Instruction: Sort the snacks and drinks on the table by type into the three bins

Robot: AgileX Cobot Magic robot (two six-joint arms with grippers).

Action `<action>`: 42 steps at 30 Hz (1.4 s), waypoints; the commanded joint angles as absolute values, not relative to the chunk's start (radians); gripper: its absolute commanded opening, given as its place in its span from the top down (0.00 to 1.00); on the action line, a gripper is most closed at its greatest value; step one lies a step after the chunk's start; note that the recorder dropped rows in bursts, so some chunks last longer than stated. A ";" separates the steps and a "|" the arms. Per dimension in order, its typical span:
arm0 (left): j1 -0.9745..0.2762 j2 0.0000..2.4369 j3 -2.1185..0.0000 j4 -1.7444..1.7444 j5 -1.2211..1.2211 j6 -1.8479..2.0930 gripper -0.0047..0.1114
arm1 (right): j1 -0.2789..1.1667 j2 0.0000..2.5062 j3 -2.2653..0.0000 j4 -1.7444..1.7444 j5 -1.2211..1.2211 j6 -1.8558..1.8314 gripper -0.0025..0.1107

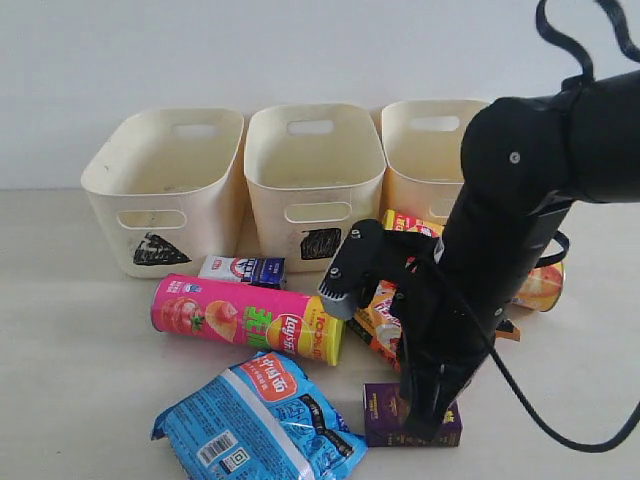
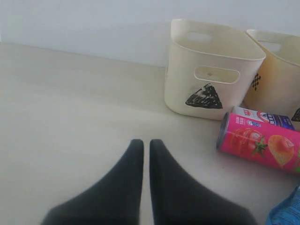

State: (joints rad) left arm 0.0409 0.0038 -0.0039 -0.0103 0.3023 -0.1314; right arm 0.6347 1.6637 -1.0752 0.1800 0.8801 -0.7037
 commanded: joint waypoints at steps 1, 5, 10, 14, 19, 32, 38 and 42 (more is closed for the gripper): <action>0.036 0.000 0.000 -0.018 0.297 -0.131 0.92 | 0.638 1.697 -1.085 0.162 0.826 -0.727 0.57; 0.036 0.000 0.000 -0.018 0.297 -0.131 0.92 | 0.638 1.731 -1.085 0.164 0.774 -0.727 0.29; 0.036 0.000 0.000 -0.018 0.297 -0.131 0.92 | 0.638 1.800 -1.085 0.160 0.753 -0.748 0.29; 0.036 0.000 0.000 -0.018 0.297 -0.131 0.92 | 0.638 1.853 -1.085 0.118 0.701 -0.746 0.29; 0.036 0.000 0.000 -0.018 0.297 -0.131 0.92 | 0.638 1.888 -1.085 0.094 0.685 -0.748 0.29; 0.036 0.000 0.000 -0.018 0.297 -0.131 0.92 | 0.638 1.891 -1.090 0.094 0.717 -0.741 0.98; 0.036 0.000 0.000 -0.018 0.297 -0.131 0.92 | 0.638 1.809 -1.158 0.094 0.827 -0.738 0.98; 0.036 0.000 0.000 -0.018 0.297 -0.131 0.92 | 0.638 1.716 -1.210 0.091 0.841 -0.738 0.98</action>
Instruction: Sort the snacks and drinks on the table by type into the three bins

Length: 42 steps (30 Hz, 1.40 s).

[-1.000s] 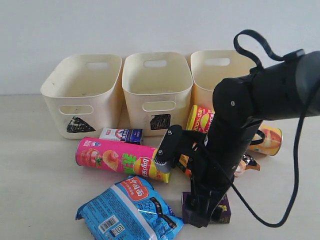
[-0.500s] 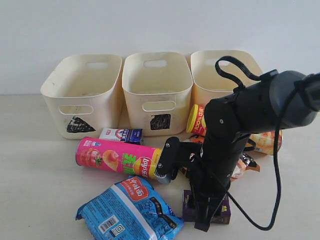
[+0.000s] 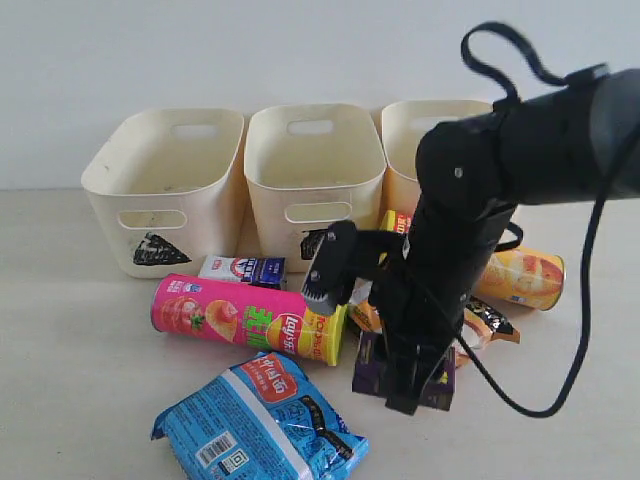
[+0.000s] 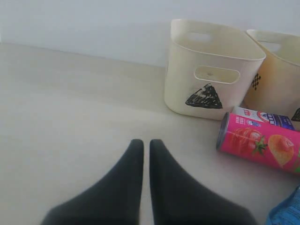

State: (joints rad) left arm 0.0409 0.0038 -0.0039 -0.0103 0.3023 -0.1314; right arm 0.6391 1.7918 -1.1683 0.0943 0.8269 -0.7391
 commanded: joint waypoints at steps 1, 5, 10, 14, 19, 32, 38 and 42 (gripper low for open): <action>0.036 0.000 0.000 -0.018 0.297 -0.131 0.92 | 0.638 1.695 -1.223 0.088 0.836 -0.738 0.98; 0.036 0.000 0.000 -0.018 0.297 -0.131 0.92 | 0.638 1.606 -1.286 0.072 0.739 -0.738 0.98; 0.036 0.000 0.000 -0.018 0.297 -0.131 0.92 | 0.638 1.558 -1.326 0.072 0.561 -0.730 0.98; 0.036 0.000 0.000 -0.018 0.297 -0.131 0.92 | 0.638 1.560 -1.326 0.072 0.391 -0.708 0.98; 0.036 0.000 0.000 -0.018 0.297 -0.131 0.92 | 0.638 1.588 -1.326 0.072 0.221 -0.599 0.98; 0.038 0.000 0.000 -0.018 0.297 -0.131 0.92 | 0.638 1.769 -1.326 0.118 -0.192 -0.446 0.98; 0.038 0.000 0.000 -0.018 0.297 -0.131 0.92 | 0.638 1.863 -1.326 0.288 -0.397 -0.452 0.98; 0.038 0.000 0.000 -0.018 0.297 -0.131 0.92 | 0.638 1.928 -1.326 0.419 -0.535 -0.455 0.98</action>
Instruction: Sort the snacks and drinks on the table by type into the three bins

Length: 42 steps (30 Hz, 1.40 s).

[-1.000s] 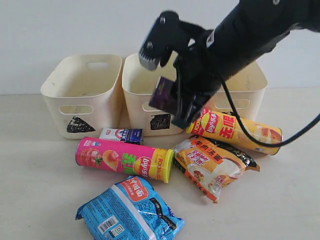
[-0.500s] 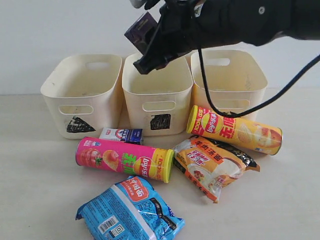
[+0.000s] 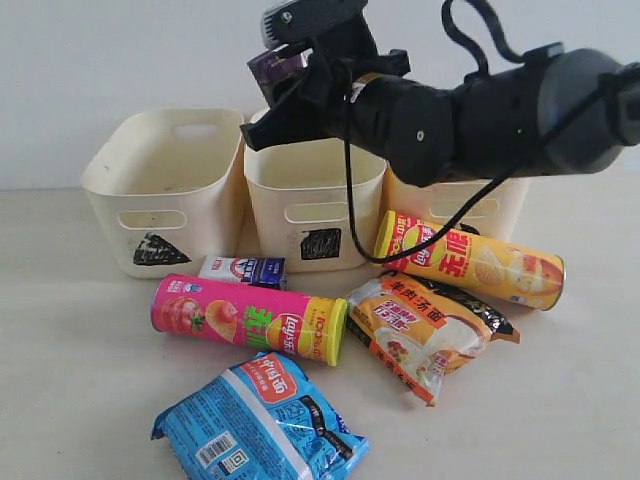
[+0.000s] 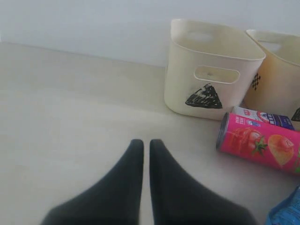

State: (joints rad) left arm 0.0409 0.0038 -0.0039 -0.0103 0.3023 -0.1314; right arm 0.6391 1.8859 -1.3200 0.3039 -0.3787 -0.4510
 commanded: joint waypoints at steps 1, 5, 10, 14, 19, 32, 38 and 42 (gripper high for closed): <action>0.038 0.000 0.000 -0.018 0.297 -0.131 0.92 | 0.638 1.944 -1.326 0.444 -0.560 -0.455 0.98; 0.038 0.000 0.000 -0.018 0.297 -0.131 0.92 | 0.625 1.991 -1.327 0.487 -0.578 -0.456 0.98; 0.038 0.000 0.000 -0.018 0.297 -0.131 0.92 | 0.596 2.024 -1.329 0.492 -0.566 -0.451 0.97; 0.038 0.000 0.000 -0.018 0.297 -0.131 0.92 | 0.579 2.037 -1.329 0.492 -0.551 -0.449 0.81; 0.038 0.000 0.000 -0.018 0.297 -0.131 0.92 | 0.567 2.052 -1.329 0.492 -0.549 -0.396 0.44; 0.038 0.000 0.000 -0.018 0.297 -0.131 0.92 | 0.569 1.992 -1.329 0.492 -0.542 -0.401 0.46; 0.038 0.000 0.000 -0.018 0.297 -0.131 0.92 | 0.569 1.901 -1.329 0.492 -0.368 -0.410 0.95; 0.038 0.000 0.000 -0.018 0.297 -0.131 0.92 | 0.569 1.854 -1.329 0.492 -0.236 -0.436 0.98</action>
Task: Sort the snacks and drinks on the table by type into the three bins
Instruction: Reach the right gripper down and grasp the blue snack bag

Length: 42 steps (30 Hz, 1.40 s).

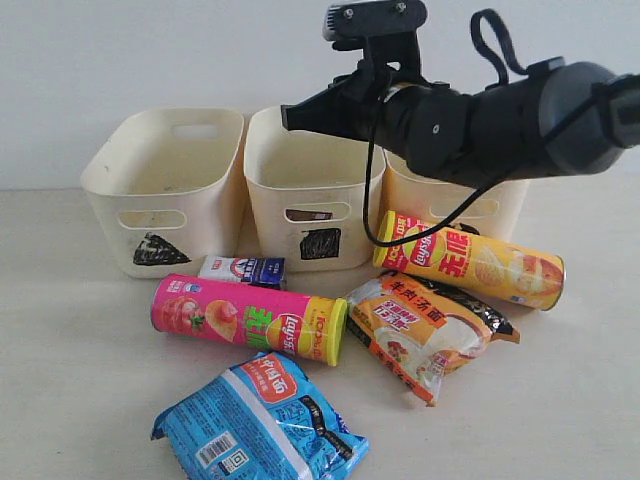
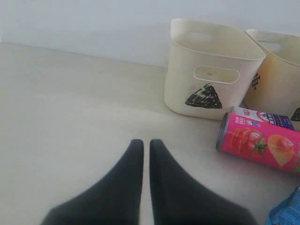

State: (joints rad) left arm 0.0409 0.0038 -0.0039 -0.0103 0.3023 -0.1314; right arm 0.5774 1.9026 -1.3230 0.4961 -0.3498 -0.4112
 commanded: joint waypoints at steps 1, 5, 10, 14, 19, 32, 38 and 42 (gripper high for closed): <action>0.038 0.000 0.000 -0.018 0.297 -0.131 0.92 | 0.569 1.845 -1.329 0.492 -0.200 -0.442 0.98; 0.038 0.000 0.000 -0.018 0.297 -0.131 0.92 | 0.569 1.800 -1.329 0.492 -0.010 -0.458 0.98; 0.038 0.000 0.000 -0.018 0.297 -0.131 0.92 | 0.569 1.742 -1.329 0.487 0.357 -0.458 0.98; 0.038 0.000 0.000 -0.018 0.297 -0.131 0.92 | 0.569 1.717 -1.329 0.482 0.746 -0.471 0.98; 0.038 0.000 0.000 -0.018 0.297 -0.131 0.92 | 0.569 1.717 -1.329 0.482 1.009 -0.482 0.98; 0.038 0.000 0.000 -0.018 0.297 -0.131 0.92 | 0.575 1.717 -1.326 0.514 1.154 -0.406 0.70; 0.038 0.000 0.000 -0.018 0.297 -0.131 0.92 | 0.655 1.717 -1.326 0.510 1.173 -0.423 0.52; 0.038 0.000 0.000 -0.018 0.297 -0.131 0.92 | 0.709 1.717 -1.326 0.510 1.148 -0.394 0.33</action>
State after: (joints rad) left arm 0.0409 0.0038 -0.0039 -0.0103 0.3023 -0.1314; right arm 0.6806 1.7281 -1.3246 0.5069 1.1627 -0.4091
